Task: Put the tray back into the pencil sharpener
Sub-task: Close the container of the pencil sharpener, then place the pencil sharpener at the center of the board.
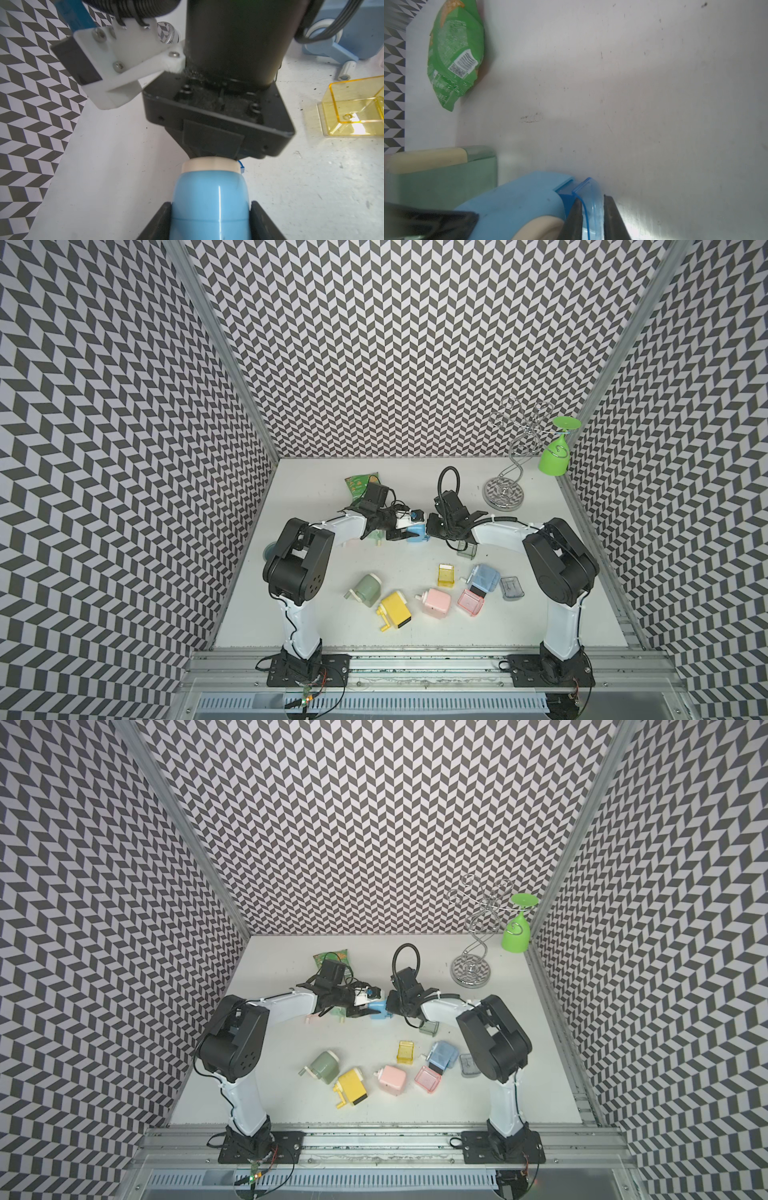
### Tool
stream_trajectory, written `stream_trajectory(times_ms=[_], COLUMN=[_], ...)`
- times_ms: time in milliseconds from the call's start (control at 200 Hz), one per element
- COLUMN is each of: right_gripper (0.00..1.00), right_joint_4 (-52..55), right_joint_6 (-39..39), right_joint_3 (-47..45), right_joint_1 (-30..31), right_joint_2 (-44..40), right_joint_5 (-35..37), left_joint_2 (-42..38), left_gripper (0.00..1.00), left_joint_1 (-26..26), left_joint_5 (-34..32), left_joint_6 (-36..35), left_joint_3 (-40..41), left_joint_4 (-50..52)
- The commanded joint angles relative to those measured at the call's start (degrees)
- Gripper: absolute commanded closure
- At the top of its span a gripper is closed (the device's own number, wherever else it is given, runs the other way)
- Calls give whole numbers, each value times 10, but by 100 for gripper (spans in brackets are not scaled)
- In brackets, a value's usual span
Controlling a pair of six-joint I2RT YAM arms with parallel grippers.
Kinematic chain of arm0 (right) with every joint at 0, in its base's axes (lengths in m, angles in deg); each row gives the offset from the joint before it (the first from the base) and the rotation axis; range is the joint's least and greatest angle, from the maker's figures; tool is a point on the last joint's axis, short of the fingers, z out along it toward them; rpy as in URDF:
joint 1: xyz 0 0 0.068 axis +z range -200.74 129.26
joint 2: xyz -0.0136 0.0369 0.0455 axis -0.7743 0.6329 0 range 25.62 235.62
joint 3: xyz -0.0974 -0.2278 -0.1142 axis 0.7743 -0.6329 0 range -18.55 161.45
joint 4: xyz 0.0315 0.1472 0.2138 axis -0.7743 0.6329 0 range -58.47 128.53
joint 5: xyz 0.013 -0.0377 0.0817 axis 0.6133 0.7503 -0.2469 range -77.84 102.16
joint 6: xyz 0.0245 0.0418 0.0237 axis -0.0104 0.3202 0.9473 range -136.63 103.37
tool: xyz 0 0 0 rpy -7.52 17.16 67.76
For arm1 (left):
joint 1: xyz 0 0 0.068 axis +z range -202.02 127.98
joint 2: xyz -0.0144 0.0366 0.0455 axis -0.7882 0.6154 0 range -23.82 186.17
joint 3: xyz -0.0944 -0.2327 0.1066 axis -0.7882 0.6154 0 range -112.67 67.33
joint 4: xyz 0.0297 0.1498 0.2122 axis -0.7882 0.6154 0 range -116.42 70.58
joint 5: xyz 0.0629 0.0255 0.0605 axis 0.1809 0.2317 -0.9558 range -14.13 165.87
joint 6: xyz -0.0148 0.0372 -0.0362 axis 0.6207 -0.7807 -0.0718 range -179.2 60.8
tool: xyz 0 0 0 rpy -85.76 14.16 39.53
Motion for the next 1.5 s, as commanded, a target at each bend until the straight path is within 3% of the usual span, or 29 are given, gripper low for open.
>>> stream_trajectory(times_ms=[0, 215, 546, 856, 1162, 1497], right_gripper=[76, 74, 93, 95, 95, 88], right_joint_4=[-68, -72, -88, -163, -216, -213], right_joint_6=[1, -25, -75, -76, -50, -33], right_joint_3=[-23, -83, -58, -77, -85, -142], right_joint_1=[-3, -50, -47, -42, -41, -58], right_joint_2=[-60, -112, -26, 5, 30, -64], right_joint_5=[-35, -31, -90, -208, -257, -159], left_joint_2=[4, 3, 9, 12, 17, 11], left_gripper=[47, 48, 48, 49, 49, 36], left_joint_1=[-9, -9, -10, -11, -17, -18], left_joint_5=[-15, -21, -20, -22, -30, -40], left_joint_6=[-7, -8, -9, -10, -16, 13], left_joint_3=[-5, -3, -4, -7, -15, -22], left_joint_4=[29, 29, 29, 35, 50, 51])
